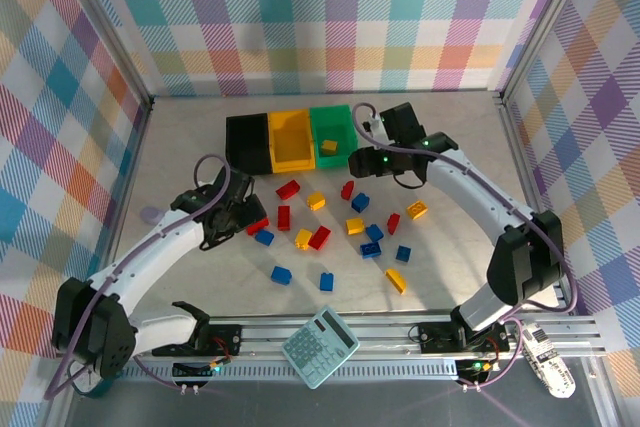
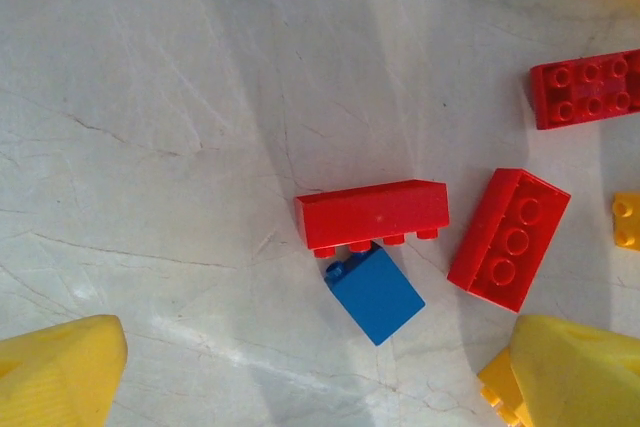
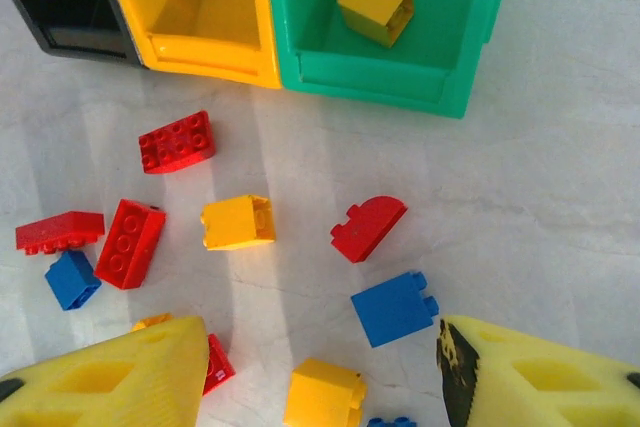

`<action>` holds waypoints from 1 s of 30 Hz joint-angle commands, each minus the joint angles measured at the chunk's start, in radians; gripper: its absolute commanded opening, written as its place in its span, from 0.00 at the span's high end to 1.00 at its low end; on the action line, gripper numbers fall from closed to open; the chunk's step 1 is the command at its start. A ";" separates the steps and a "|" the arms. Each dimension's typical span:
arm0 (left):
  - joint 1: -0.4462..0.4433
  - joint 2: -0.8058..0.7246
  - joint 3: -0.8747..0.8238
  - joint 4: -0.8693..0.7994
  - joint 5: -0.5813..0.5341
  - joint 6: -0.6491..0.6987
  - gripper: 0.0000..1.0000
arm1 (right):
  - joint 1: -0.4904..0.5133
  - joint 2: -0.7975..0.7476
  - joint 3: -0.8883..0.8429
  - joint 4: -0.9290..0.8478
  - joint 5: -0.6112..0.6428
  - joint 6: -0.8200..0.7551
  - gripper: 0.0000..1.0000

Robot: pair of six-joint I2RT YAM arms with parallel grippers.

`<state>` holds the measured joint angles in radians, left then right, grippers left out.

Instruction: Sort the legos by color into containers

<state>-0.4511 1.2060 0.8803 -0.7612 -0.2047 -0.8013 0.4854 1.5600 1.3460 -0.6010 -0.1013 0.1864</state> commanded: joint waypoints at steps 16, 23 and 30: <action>-0.004 0.311 0.082 0.139 0.032 -0.022 0.04 | -0.001 -0.082 -0.061 -0.005 -0.041 -0.003 0.35; -0.003 0.351 0.092 0.127 0.026 -0.023 0.05 | -0.001 -0.077 -0.065 -0.006 -0.043 -0.005 0.35; -0.004 0.389 0.085 0.154 0.045 -0.022 0.09 | -0.001 -0.075 -0.069 -0.008 -0.044 -0.004 0.35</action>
<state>-0.4511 1.5829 0.9474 -0.6174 -0.1730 -0.8368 0.4854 1.4986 1.2881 -0.6037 -0.1253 0.1936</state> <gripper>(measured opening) 0.916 0.645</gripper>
